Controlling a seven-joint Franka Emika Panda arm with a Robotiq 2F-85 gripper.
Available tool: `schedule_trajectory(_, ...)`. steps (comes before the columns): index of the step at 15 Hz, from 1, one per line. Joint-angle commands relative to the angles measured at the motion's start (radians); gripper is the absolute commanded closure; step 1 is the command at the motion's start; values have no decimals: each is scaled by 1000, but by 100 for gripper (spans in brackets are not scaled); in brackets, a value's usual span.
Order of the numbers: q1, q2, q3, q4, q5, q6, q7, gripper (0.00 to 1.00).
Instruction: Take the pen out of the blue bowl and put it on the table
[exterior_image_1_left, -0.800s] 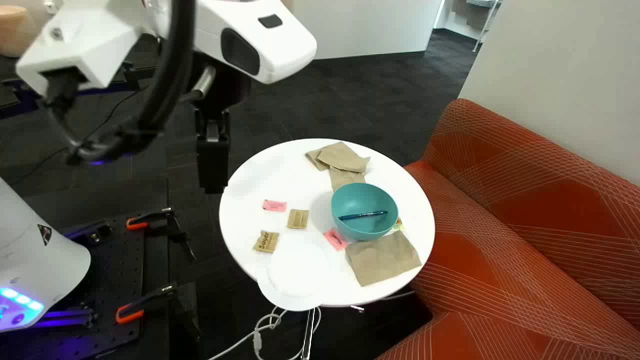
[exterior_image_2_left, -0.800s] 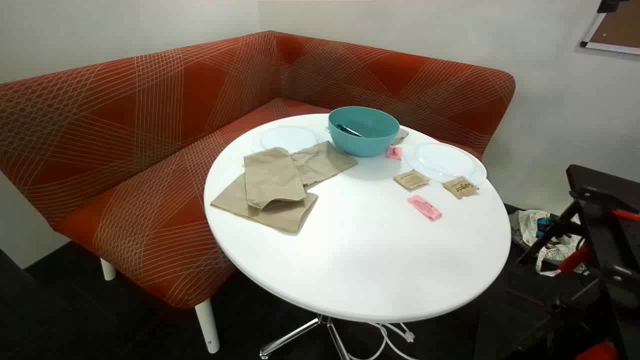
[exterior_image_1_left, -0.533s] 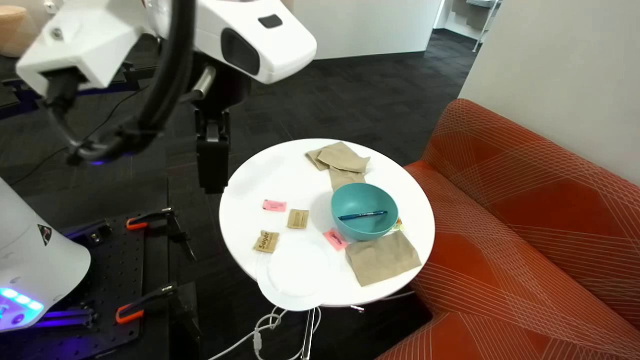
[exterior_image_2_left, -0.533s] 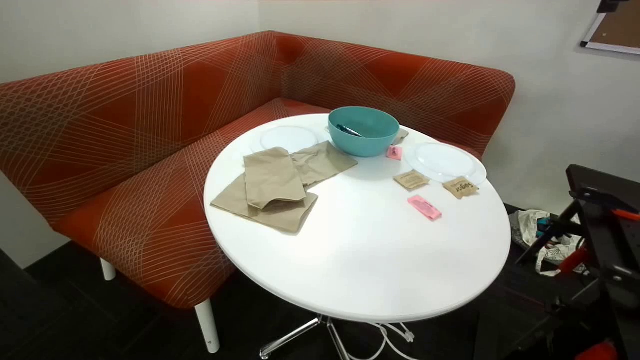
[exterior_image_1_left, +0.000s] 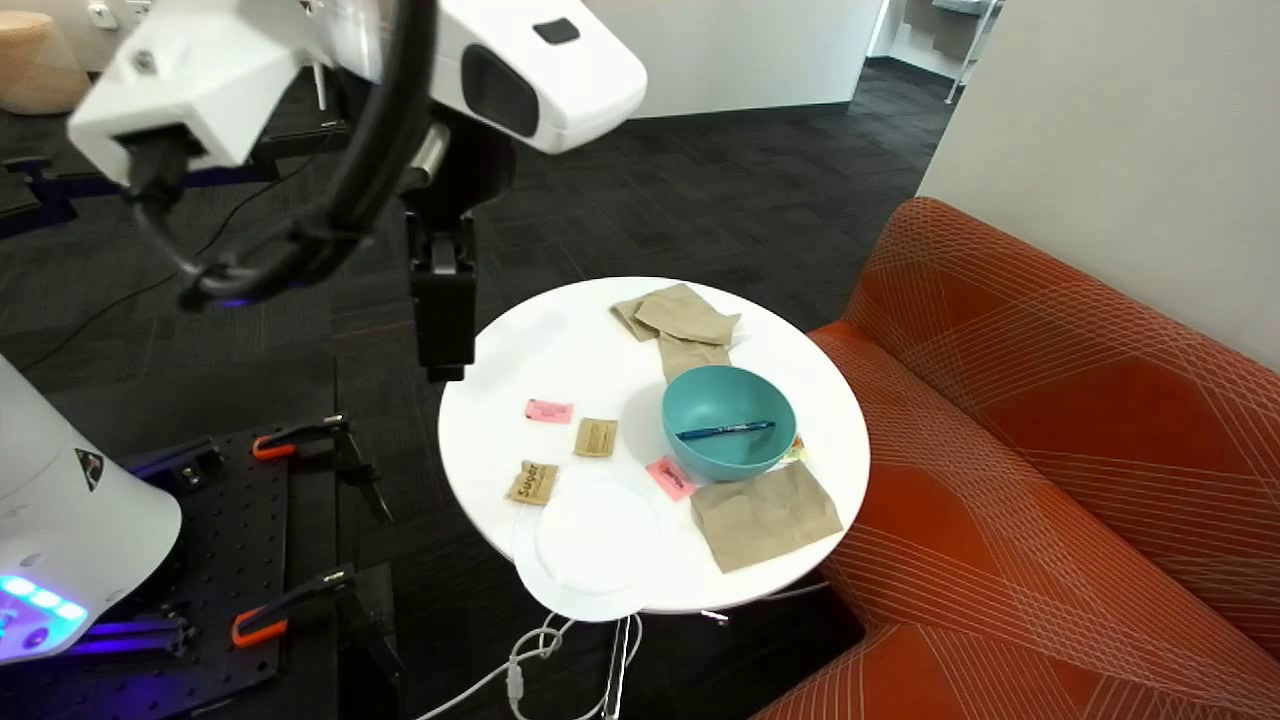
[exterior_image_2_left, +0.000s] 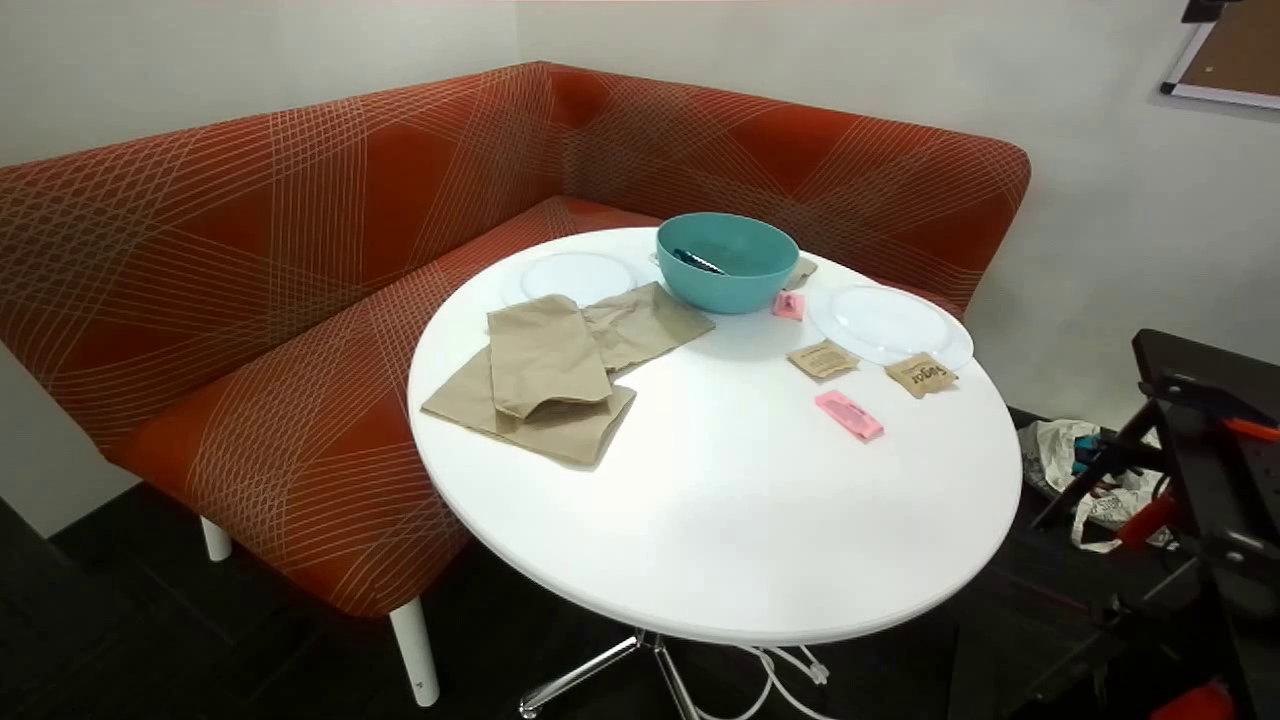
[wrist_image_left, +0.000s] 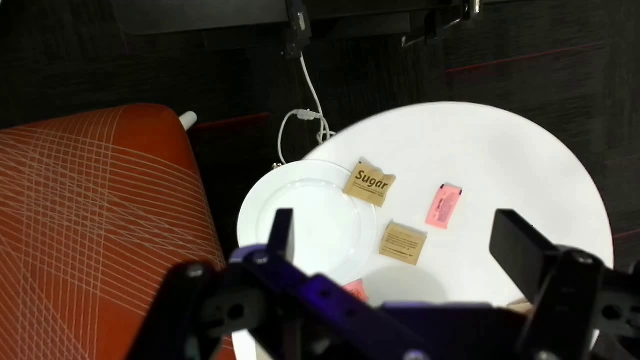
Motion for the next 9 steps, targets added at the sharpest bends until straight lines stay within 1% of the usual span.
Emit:
schedule_trajectory(1, 0, 106, 43, 89, 8, 46, 20, 0)
schedule_trajectory(5, 9, 241, 83, 197, 17, 120, 56, 0)
schedule_trajectory(9, 14, 401, 127, 314, 15, 213, 154, 0)
